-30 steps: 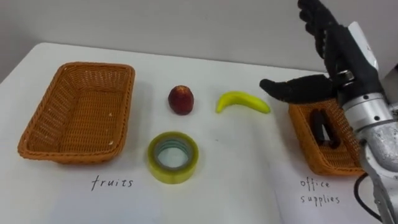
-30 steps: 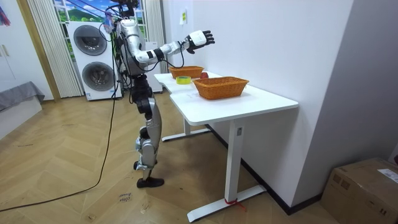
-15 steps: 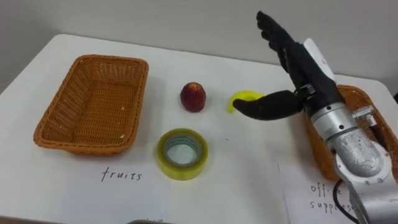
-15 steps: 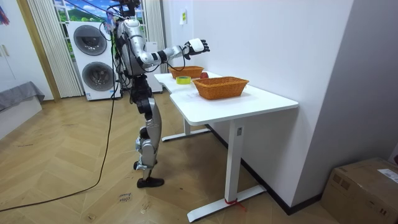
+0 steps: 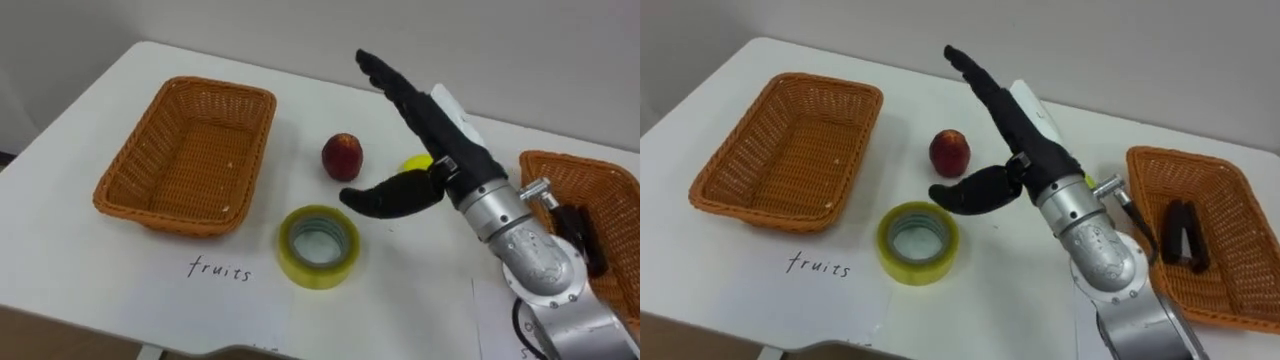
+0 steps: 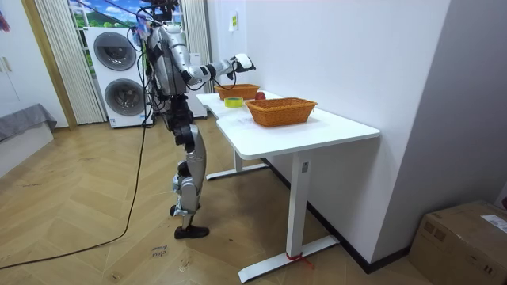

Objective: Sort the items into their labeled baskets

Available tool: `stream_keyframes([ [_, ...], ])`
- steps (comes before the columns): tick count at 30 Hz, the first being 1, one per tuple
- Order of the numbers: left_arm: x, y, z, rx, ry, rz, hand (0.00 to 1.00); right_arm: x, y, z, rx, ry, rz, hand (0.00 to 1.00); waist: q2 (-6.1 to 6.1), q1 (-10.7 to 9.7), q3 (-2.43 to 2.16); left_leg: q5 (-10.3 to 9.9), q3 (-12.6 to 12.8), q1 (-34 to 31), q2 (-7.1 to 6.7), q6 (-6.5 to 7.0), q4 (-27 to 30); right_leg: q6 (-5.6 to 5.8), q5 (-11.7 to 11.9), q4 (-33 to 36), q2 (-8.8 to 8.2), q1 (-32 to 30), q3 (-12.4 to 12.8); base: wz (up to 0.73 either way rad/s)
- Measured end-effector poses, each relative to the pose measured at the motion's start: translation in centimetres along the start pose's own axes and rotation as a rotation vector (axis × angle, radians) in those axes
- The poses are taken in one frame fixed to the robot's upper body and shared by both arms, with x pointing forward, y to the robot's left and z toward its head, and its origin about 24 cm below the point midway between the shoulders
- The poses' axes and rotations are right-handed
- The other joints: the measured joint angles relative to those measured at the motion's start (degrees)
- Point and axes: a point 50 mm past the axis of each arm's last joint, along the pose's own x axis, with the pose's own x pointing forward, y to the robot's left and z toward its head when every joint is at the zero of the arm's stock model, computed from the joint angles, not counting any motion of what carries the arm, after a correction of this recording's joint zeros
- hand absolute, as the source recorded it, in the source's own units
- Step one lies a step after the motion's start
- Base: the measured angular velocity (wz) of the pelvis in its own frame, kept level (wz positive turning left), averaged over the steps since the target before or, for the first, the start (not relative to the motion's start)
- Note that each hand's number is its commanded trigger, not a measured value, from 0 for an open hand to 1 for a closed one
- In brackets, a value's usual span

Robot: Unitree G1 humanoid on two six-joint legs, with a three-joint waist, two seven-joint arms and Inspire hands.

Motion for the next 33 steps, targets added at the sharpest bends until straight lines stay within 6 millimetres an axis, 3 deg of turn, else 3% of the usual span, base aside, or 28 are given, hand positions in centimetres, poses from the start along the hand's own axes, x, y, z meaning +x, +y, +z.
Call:
stream_keyframes([
  [7,0.0,0.1,0.0,0.006,0.0,-0.011,0.0,0.5,0.2,-0.4,-0.005,0.016,0.012,0.0,-1.04,0.94,0.45,-0.03,-0.24,-0.65,-0.02,-0.02,0.18,-0.03,0.02,0.06,-0.07,0.19,-0.62,0.03],
  [33,-0.2,0.0,0.9,0.043,-0.037,-0.027,0.0,0.4,1.6,-2.3,-0.104,0.111,0.071,0.0,-1.2,2.42,0.42,-0.02,-1.25,-0.97,-0.08,-0.02,0.22,-0.03,0.02,0.17,-0.15,0.24,-1.9,0.01],
])
